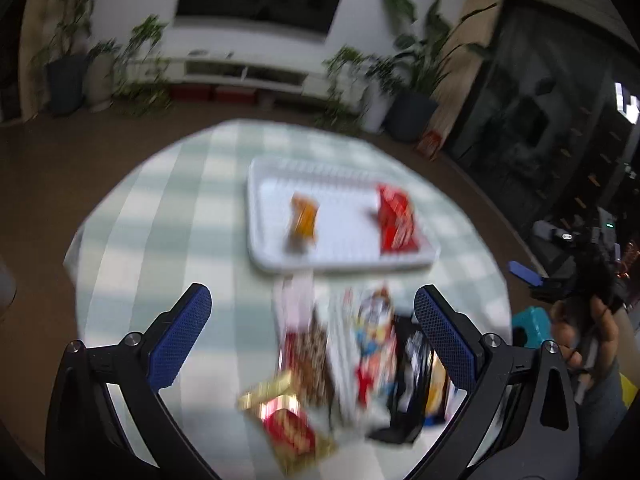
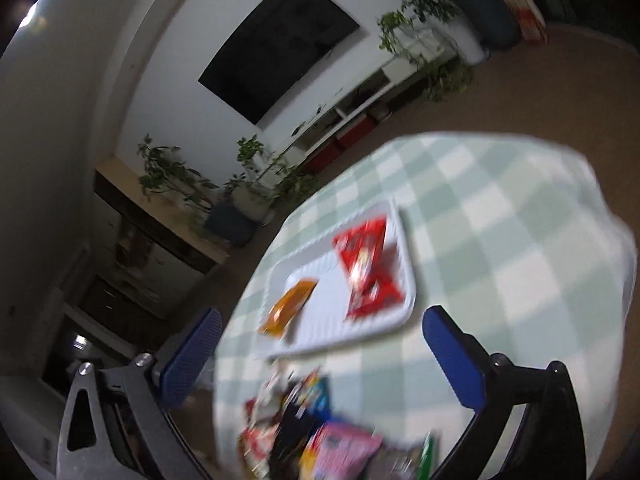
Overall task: Organize snacks
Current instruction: 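Release the orange bar and red Vilkes bag into the white tray with both grippers, then grasp the gold packet with red label using the left gripper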
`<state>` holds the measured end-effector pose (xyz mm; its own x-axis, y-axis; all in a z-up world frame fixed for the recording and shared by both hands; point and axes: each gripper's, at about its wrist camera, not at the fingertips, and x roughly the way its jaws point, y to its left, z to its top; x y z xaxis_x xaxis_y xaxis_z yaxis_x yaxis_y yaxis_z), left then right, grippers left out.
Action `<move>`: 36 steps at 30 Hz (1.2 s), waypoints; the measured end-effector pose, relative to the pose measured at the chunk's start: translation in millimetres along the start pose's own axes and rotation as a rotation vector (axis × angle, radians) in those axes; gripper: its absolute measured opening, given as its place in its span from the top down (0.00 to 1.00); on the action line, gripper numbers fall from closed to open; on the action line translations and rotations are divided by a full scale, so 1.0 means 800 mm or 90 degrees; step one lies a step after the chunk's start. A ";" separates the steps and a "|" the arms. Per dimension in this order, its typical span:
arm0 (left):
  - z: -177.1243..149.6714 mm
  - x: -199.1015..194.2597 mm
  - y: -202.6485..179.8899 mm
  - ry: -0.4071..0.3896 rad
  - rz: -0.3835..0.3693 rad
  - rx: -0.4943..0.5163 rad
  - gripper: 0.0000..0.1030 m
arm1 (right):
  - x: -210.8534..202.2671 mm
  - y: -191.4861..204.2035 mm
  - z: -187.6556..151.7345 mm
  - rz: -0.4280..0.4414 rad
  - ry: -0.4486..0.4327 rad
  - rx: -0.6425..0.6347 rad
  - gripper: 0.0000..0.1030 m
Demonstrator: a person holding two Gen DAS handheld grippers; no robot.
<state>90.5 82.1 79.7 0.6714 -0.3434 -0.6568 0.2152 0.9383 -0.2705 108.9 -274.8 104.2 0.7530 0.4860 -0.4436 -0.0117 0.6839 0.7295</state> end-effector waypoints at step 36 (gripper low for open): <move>-0.106 0.080 0.003 0.154 0.194 -0.058 0.40 | 0.008 0.000 -0.170 -0.038 0.122 -0.056 0.25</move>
<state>73.8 59.3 -22.6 0.5054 -0.0592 -0.8609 -0.0400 0.9950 -0.0918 24.4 -197.4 30.5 0.6154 0.5323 -0.5813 -0.0345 0.7550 0.6548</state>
